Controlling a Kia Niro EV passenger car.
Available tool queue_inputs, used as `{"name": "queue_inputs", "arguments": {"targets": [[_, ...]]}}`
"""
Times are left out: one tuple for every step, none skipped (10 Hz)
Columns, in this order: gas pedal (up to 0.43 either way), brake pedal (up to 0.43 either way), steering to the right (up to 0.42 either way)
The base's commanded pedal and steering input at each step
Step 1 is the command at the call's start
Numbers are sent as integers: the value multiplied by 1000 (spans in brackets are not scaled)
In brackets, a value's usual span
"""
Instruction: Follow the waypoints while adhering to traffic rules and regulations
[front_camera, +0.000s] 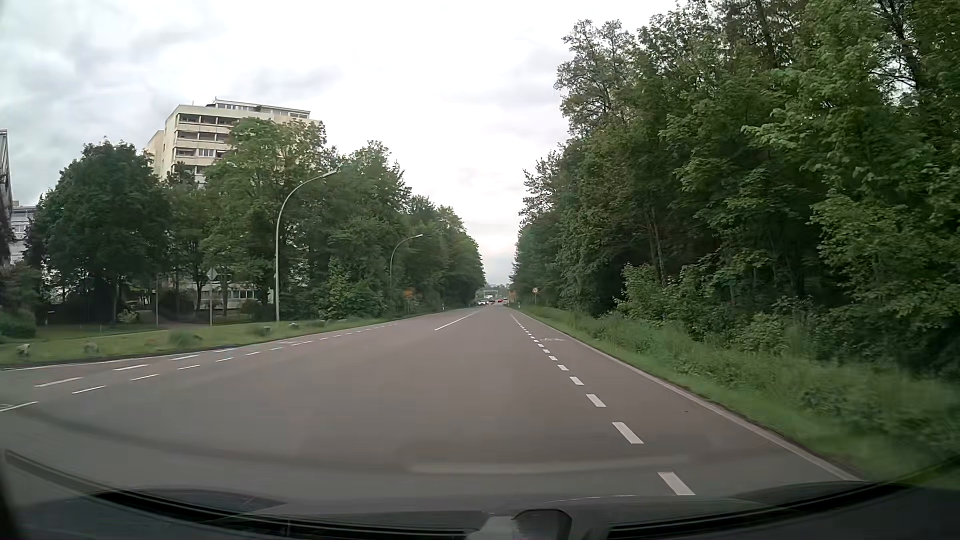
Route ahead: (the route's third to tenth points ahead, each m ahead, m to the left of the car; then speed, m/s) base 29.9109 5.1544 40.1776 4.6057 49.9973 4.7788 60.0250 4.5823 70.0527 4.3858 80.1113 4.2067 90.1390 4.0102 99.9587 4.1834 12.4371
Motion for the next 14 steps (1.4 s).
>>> {"name": "queue_inputs", "arguments": {"targets": [[87, 0, 4], [87, 0, 3], [87, 0, 1], [87, 0, 0], [87, 0, 0], [87, 0, 0], [87, 0, 0], [87, 0, 0], [87, 0, 0], [87, 0, -1], [87, 0, -1], [87, 0, -1], [87, 0, -1], [87, 0, 0]]}}
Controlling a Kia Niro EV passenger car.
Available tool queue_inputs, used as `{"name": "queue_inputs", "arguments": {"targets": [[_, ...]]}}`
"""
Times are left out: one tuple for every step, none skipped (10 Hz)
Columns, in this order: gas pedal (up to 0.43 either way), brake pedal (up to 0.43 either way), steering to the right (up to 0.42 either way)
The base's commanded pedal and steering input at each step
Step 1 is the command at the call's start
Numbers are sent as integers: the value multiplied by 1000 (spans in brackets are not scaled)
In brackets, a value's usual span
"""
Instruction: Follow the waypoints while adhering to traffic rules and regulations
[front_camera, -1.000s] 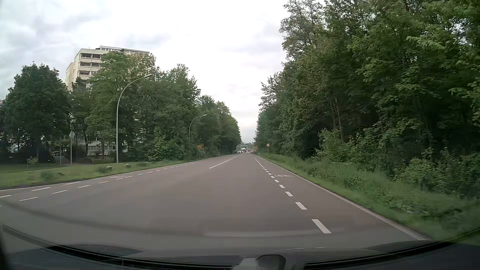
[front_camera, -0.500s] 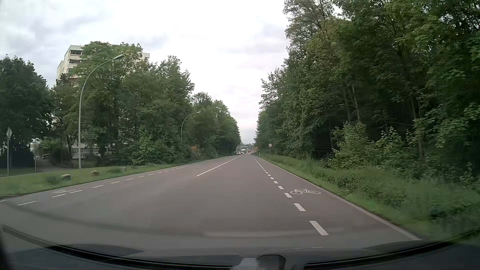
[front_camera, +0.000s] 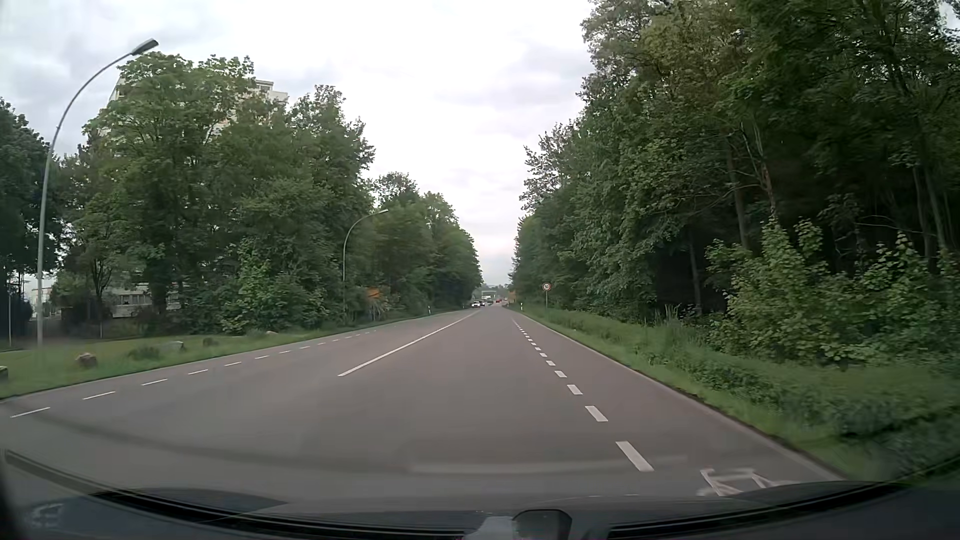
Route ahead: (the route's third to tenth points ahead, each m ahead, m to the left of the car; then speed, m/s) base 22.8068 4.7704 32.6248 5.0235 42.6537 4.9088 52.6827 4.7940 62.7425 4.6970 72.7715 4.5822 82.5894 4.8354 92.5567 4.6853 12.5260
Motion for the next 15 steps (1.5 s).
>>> {"name": "queue_inputs", "arguments": {"targets": [[87, 0, -1], [87, 0, -1], [87, 0, -1], [87, 0, -1], [87, 0, 0], [87, 0, -1], [87, 0, -1], [87, 0, -1], [87, 0, -1], [87, 0, -1], [87, 0, -1], [87, 0, -1], [87, 0, -1], [87, 0, -1], [87, 0, -1]]}}
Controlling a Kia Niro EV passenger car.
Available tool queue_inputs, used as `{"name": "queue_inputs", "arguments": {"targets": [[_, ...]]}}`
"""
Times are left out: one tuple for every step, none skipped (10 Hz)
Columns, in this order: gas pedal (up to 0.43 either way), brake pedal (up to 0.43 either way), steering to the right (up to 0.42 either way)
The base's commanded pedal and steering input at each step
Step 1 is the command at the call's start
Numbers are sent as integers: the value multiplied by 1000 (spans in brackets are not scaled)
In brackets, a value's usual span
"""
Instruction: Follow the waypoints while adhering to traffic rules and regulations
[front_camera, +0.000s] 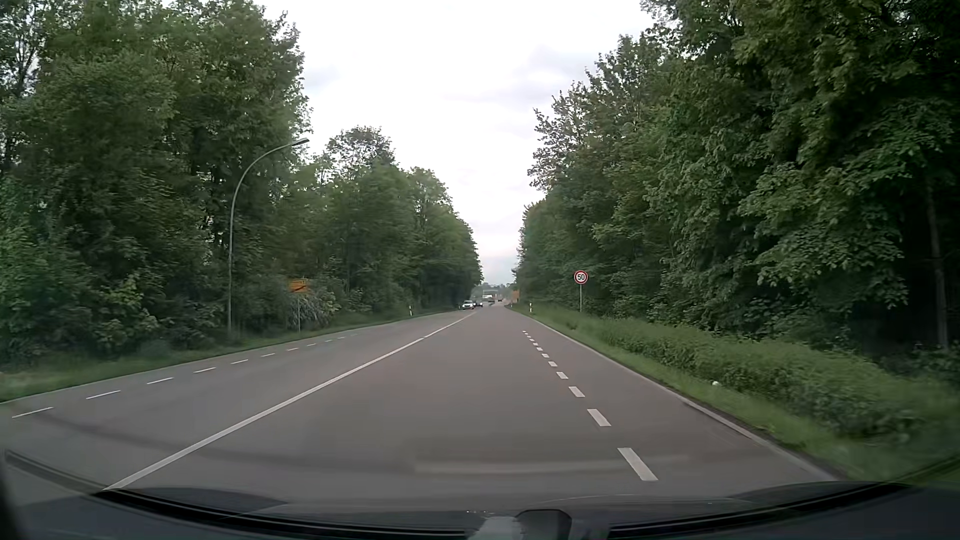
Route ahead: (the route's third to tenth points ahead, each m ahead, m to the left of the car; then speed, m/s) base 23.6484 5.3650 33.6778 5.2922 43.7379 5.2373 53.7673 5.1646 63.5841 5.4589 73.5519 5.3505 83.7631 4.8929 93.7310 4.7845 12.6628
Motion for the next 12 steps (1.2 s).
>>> {"name": "queue_inputs", "arguments": {"targets": [[87, 0, -1], [87, 0, -1], [87, 0, -1], [87, 0, -1], [87, 0, -1], [87, 0, -1], [87, 0, -1], [87, 0, -1], [87, 0, -1], [87, 0, -1], [87, 0, -1], [87, 0, -1]]}}
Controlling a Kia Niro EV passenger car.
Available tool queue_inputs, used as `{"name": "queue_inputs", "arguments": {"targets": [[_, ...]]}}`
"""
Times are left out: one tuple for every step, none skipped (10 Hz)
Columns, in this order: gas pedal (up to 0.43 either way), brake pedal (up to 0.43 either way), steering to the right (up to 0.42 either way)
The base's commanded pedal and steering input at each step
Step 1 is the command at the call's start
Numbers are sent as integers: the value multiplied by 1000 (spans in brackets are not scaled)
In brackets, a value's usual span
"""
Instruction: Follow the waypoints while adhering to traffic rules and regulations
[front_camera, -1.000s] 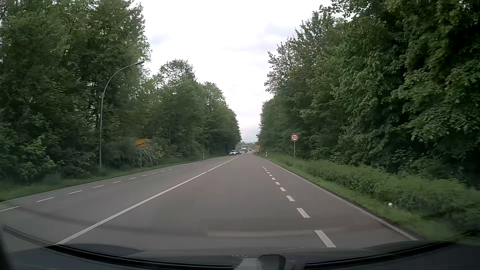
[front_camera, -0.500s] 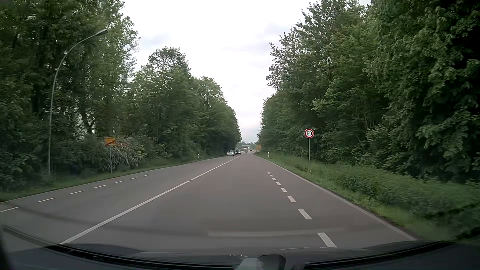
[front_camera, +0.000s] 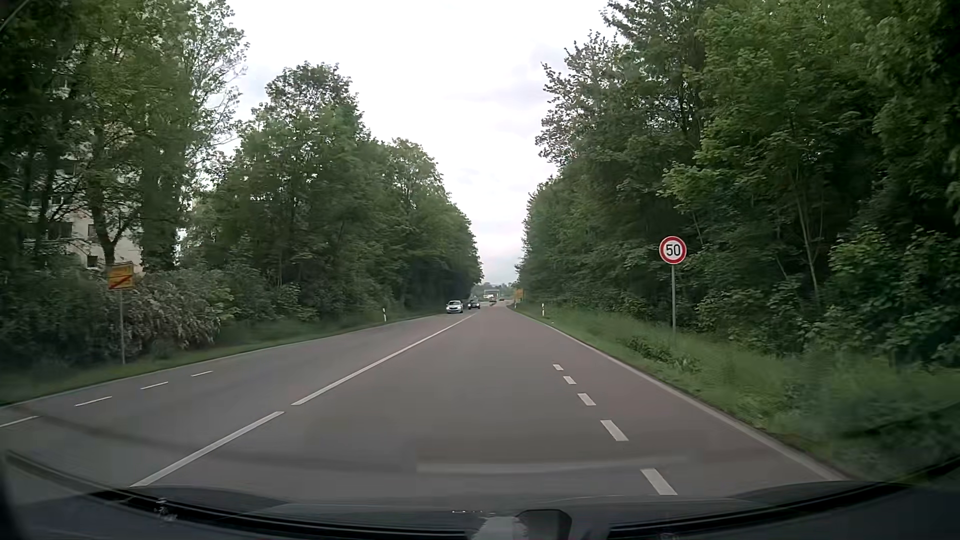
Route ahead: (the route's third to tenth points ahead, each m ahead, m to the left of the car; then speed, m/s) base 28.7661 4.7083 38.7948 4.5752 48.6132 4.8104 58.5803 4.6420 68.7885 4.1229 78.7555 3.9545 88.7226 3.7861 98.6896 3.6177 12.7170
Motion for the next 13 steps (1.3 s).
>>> {"name": "queue_inputs", "arguments": {"targets": [[87, 0, 0], [87, 0, -1], [87, 0, -1], [87, 0, -1], [87, 0, -1], [87, 0, -1], [87, 0, -1], [87, 0, 0], [87, 0, 0], [87, 0, 0], [87, 0, -1], [87, 0, -1], [87, 0, -1]]}}
